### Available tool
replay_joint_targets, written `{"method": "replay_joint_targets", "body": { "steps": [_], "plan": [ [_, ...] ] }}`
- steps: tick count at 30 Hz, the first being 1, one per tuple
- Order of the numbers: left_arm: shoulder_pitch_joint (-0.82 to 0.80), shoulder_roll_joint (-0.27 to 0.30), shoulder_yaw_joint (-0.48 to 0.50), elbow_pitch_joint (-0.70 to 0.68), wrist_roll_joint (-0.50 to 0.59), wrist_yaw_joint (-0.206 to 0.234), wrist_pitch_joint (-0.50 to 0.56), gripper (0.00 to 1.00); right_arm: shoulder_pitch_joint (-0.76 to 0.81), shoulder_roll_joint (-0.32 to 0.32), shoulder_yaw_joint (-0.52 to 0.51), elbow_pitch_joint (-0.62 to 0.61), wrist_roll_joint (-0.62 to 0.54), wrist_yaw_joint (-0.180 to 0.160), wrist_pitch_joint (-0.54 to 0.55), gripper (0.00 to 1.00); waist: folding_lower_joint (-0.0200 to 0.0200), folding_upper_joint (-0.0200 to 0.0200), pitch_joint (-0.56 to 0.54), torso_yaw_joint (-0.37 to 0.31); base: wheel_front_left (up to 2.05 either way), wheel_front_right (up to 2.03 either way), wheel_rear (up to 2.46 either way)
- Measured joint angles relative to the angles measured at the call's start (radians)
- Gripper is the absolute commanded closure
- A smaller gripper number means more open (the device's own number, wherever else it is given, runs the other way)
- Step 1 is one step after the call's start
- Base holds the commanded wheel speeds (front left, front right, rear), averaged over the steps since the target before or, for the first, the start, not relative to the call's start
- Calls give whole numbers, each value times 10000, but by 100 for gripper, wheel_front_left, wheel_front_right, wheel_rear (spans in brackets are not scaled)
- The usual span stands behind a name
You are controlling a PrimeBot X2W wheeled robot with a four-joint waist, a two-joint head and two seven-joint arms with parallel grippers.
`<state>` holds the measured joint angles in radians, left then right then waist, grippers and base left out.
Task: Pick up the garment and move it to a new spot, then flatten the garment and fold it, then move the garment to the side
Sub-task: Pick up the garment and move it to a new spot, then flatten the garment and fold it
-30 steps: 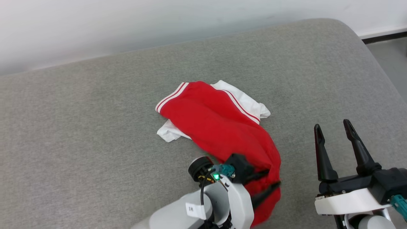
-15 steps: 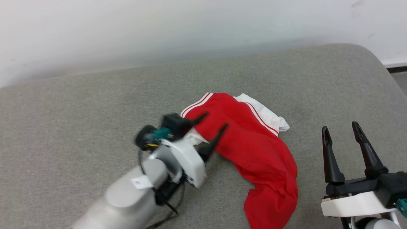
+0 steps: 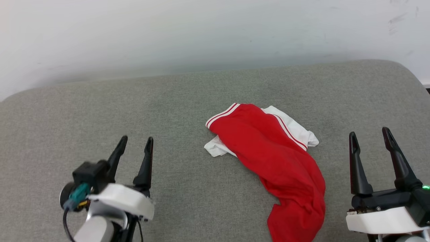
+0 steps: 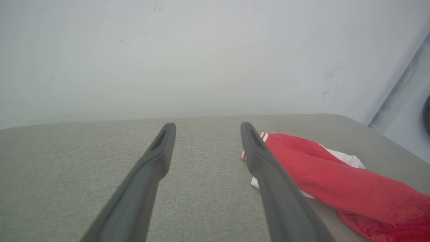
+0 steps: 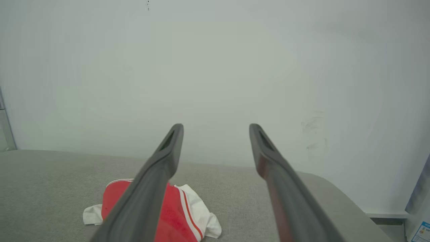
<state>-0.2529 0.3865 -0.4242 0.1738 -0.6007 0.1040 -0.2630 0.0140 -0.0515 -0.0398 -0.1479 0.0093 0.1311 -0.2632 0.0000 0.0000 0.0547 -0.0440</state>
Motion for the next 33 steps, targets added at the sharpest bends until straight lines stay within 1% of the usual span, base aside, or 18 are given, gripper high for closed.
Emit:
{"method": "replay_joint_targets", "body": {
  "steps": [1, 2, 3, 6, 10, 12, 15, 18, 21, 23, 26, 29, 33],
  "plan": [
    [372, -113, 232, -207, 142, 2, 0, 0, 42, 0, 8, -44, 0, 0, 0, 0, 0, 0, -1, 24, 0, 0, 0],
    [965, -433, 708, -667, 485, -69, 0, 0, 153, 0, -8, -121, 0, 0, 0, 0, 0, 0, 8, 83, 0, 0, 0],
    [965, -433, 708, -667, 485, -69, 0, 0, 153, 0, -8, -121, 0, 0, 0, 0, 0, 0, 8, 83, 0, 0, 0],
    [1546, -819, 1007, -934, 1198, -351, -2, 0, 191, 0, -35, -192, 8, 0, 0, 0, 0, 0, 23, 154, 0, 0, 0],
    [1972, -1511, 1298, -993, 1639, -803, -2, 0, 221, 0, 21, -165, 19, 0, 0, 0, 0, 0, 1, 151, 0, 0, 0],
    [2081, -1764, 1463, -947, 1833, -982, -2, 0, 221, 0, 56, -150, 81, 0, 0, 0, 0, 0, -10, 132, 0, 0, 0],
    [2161, -1971, 1710, -859, 2075, -1241, -2, 0, 214, 0, 194, -138, 100, 0, 0, 0, 0, 0, 26, 39, 0, 0, 0],
    [2107, -1956, 1778, -706, 2462, -1492, -2, 0, 174, 2, 238, -128, 167, 0, 0, 0, 0, 0, 149, -67, 0, 0, 0],
    [1785, -1960, 1684, -399, 2508, -1668, 84, 0, 151, 0, 244, -105, 180, 0, 0, 0, 0, 0, 337, -184, 0, 0, 0],
    [1398, -1975, 1551, -230, 2334, -1758, 679, 0, 110, 0, 265, -100, 222, 0, 0, 0, 0, 0, 515, -263, 0, 0, 0],
    [511, -1881, 1233, -184, 2102, -1941, 2121, 0, 49, -2, 341, -100, 247, 0, 0, 0, 0, 0, 853, -372, 0, 0, 0],
    [-452, -1814, 995, -205, 1676, -2036, 3925, 0, -88, 0, 500, -104, 199, 0, 0, 0, 1, 0, 1235, -487, 0, 0, 0],
    [-1671, -1649, 859, -115, 1588, -1804, 6025, 0, -318, 0, 617, -119, 184, 0, 0, 0, 2, 0, 1778, -669, 0, 0, 0]
  ]
}}
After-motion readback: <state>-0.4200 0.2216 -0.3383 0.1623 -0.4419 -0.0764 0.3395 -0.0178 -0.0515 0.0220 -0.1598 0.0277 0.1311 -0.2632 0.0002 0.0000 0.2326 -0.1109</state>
